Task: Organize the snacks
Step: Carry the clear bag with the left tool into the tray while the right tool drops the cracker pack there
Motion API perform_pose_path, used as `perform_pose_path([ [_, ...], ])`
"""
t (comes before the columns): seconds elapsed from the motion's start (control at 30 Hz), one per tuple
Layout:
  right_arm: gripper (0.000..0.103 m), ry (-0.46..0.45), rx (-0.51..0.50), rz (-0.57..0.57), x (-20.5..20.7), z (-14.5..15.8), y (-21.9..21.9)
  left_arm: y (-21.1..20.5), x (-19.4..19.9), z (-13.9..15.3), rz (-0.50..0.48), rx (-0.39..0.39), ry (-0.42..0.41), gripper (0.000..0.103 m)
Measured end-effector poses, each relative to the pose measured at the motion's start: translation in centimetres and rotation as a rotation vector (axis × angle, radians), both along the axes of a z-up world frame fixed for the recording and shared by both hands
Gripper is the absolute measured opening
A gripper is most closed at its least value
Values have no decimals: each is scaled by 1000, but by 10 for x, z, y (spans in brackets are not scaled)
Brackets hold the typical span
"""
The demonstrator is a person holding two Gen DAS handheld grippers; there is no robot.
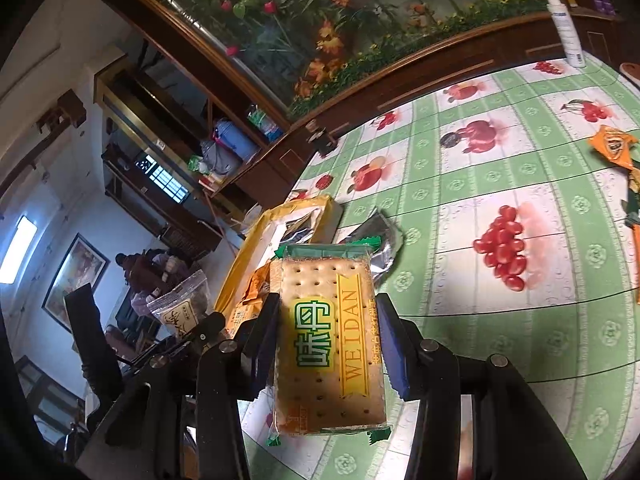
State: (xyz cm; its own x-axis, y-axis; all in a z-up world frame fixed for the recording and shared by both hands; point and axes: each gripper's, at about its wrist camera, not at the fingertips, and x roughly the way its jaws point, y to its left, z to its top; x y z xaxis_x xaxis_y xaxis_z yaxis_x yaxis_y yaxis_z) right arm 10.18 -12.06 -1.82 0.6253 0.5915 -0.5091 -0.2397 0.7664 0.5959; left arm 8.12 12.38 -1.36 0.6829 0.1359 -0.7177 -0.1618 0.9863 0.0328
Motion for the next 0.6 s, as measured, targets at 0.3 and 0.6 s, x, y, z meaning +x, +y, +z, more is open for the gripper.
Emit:
perform_pose_path([
  [0.3,47,13,-6,104,37,0,60,53,13,-21,81,-70,53,38],
  [0.6,47,6,-43,195,94,-2,148,72,46,-34,54,-171,96,38],
])
